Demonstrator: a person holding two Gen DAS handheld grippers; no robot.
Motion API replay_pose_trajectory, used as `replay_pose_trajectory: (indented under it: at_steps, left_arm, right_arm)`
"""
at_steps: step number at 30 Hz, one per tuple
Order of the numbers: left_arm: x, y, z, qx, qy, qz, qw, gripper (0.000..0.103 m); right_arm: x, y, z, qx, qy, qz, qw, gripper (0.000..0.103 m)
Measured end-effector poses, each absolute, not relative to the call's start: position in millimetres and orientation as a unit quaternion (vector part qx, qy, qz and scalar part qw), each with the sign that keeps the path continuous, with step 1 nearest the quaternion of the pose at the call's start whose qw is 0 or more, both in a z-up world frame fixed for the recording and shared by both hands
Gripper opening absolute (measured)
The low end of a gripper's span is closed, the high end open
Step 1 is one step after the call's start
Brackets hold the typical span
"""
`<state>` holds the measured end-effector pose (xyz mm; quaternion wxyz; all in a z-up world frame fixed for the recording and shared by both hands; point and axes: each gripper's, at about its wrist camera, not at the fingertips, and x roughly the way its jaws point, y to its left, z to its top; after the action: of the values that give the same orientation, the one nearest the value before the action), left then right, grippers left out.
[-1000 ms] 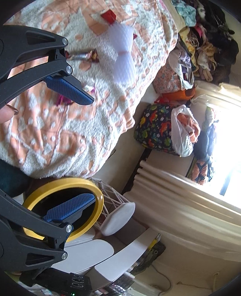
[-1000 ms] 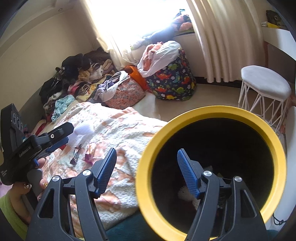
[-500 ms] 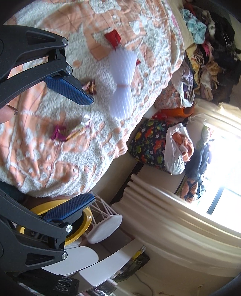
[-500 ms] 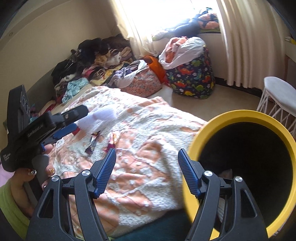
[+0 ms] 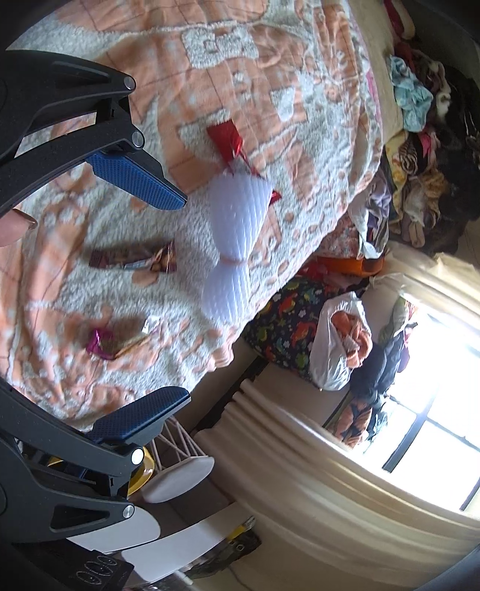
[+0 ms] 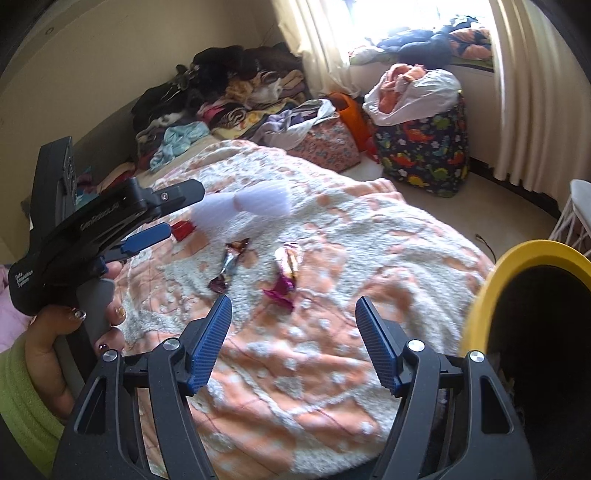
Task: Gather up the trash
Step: 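Move both tools back over the bed toward the candy wrappers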
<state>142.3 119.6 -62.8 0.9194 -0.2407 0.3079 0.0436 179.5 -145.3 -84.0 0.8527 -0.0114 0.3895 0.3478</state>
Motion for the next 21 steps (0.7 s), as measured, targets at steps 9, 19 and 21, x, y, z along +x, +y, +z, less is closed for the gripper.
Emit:
replay_pose_trajectory:
  at_steps: [9,19,21]
  left_arm:
    - [144.3,156.2,-81.2,-0.288,0.313,0.068,0.902,0.082]
    - [170.6,180.2,-101.7,-0.363,0.321,0.058,0.873,0.07]
    - [176.5,182.8,-103.5,-0.38,0.319,0.056,0.866,0.07]
  right_arm:
    - [192.3,-113.4,-97.3,-0.032,0.399,0.357,0.844,0.067]
    - [209.0,-94.8,-120.6,-0.047,0.418,0.353,0.836,0.067]
    - [213.7,-91.6,-125.3,-0.048,0.422,0.352,0.834,0.067]
